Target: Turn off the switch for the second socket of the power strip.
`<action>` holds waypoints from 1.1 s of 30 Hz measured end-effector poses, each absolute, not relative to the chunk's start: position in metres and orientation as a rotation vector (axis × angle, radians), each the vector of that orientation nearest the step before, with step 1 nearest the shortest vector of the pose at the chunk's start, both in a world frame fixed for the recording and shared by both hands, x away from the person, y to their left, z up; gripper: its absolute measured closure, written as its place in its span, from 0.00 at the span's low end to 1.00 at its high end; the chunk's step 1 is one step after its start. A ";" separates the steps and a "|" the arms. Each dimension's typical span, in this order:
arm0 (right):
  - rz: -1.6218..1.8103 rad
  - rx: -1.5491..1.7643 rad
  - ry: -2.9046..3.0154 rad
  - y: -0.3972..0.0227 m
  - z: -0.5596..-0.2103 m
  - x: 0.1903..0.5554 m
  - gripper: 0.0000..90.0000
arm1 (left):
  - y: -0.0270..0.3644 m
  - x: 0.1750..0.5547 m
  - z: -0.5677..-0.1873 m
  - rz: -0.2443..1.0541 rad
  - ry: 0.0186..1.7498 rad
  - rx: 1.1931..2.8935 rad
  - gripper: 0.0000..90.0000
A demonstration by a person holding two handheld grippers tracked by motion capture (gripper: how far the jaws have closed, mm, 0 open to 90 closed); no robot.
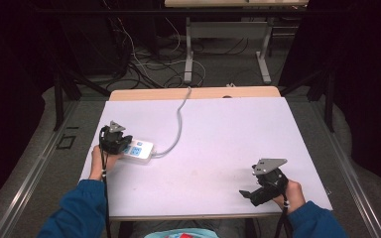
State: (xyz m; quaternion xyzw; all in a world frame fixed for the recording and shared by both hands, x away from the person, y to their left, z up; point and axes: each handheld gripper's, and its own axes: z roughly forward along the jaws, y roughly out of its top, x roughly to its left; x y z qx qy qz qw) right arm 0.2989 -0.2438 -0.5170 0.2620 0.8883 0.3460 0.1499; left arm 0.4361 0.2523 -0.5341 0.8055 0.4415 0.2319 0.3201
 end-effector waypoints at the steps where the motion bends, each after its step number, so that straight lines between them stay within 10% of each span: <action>1: 0.996 0.769 2.550 -0.243 -0.517 0.298 0.05 | 0.252 0.436 -0.534 0.609 1.161 2.118 1.00; 17: 0.994 0.749 2.555 -0.244 -0.517 0.299 0.05 | 0.254 0.434 -0.526 0.585 1.168 2.084 1.00; 27: 0.986 0.762 2.561 -0.244 -0.517 0.299 0.05 | 0.254 0.433 -0.520 0.588 1.151 2.084 0.81; 33: 0.991 0.765 2.553 -0.243 -0.517 0.298 0.05 | 0.251 0.431 -0.518 0.610 1.165 2.087 0.48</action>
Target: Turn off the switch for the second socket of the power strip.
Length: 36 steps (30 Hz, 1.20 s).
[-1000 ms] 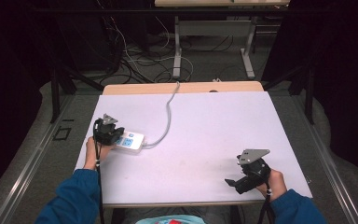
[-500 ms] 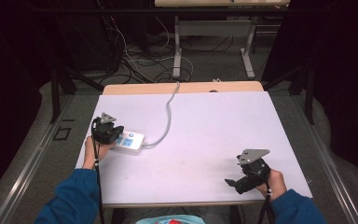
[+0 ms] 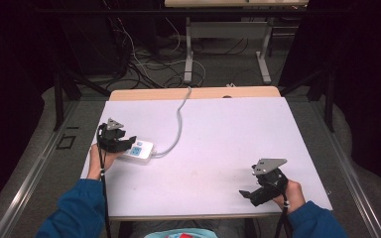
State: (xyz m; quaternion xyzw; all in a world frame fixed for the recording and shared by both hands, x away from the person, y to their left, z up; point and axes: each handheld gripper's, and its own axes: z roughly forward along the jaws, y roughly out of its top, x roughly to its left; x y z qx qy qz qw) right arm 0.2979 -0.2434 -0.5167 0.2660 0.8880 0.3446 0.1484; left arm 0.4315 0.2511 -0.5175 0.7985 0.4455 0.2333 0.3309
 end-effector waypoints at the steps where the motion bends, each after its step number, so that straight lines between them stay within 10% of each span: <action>1: 0.993 0.769 2.558 -0.243 -0.517 0.298 0.05 | 0.251 0.431 -0.517 0.612 1.169 2.086 0.42; 13: 1.007 0.768 2.548 -0.243 -0.517 0.298 0.05 | 0.252 0.427 -0.510 0.646 1.220 2.079 0.00; 36: 0.996 0.786 2.535 -0.245 -0.516 0.299 0.01 | 0.248 0.390 -0.500 0.667 1.144 2.098 0.00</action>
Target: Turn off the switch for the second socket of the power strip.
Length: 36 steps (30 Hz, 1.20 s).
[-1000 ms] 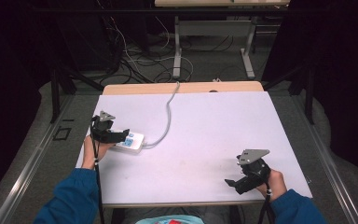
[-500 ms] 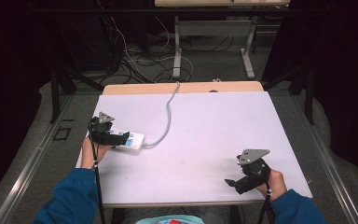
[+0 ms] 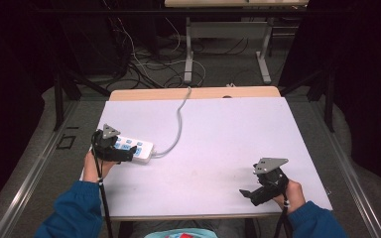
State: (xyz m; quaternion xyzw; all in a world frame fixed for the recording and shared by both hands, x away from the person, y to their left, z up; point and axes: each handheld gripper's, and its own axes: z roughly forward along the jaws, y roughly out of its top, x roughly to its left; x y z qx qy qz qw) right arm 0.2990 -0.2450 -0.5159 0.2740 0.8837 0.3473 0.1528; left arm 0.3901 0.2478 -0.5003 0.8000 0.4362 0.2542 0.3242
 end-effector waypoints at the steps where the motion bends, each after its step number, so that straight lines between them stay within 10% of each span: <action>1: 0.998 0.793 2.538 -0.245 -0.516 0.299 0.01 | 0.247 0.389 -0.501 0.666 1.139 2.097 0.00; 36: 0.984 0.782 2.549 -0.244 -0.517 0.298 0.02 | 0.236 0.310 -0.501 0.627 1.012 2.161 0.00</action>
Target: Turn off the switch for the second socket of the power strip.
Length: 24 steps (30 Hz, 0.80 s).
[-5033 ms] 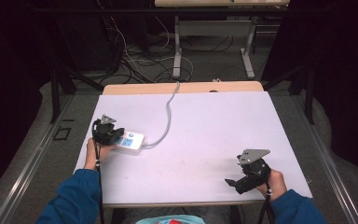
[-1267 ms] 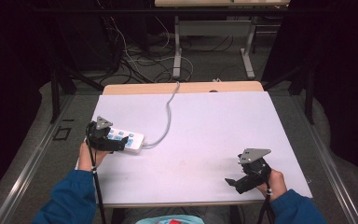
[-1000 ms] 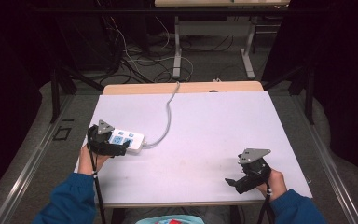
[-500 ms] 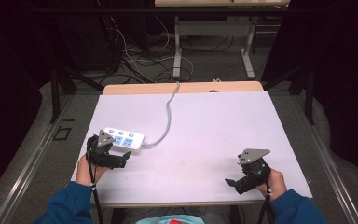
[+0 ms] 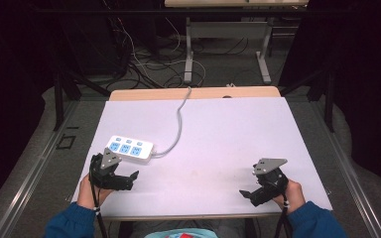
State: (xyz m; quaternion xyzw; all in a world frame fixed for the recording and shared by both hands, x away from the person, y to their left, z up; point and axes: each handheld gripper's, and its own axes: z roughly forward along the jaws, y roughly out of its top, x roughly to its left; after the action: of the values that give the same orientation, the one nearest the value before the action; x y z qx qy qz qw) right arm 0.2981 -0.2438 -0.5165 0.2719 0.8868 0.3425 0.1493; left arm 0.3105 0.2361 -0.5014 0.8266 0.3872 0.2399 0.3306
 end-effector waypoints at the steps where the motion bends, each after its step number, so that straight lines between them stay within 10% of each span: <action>1: 0.981 0.790 2.539 -0.243 -0.517 0.298 0.02 | 0.236 0.308 -0.501 0.636 1.004 2.165 0.00; 24: 0.973 0.782 2.546 -0.243 -0.517 0.298 0.02 | 0.238 0.267 -0.507 0.593 0.930 2.151 0.00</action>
State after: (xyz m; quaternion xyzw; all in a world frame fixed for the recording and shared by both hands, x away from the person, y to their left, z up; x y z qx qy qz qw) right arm 0.2985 -0.2434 -0.5171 0.2727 0.8873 0.3392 0.1523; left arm 0.2675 0.2383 -0.5066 0.8321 0.3597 0.2293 0.3546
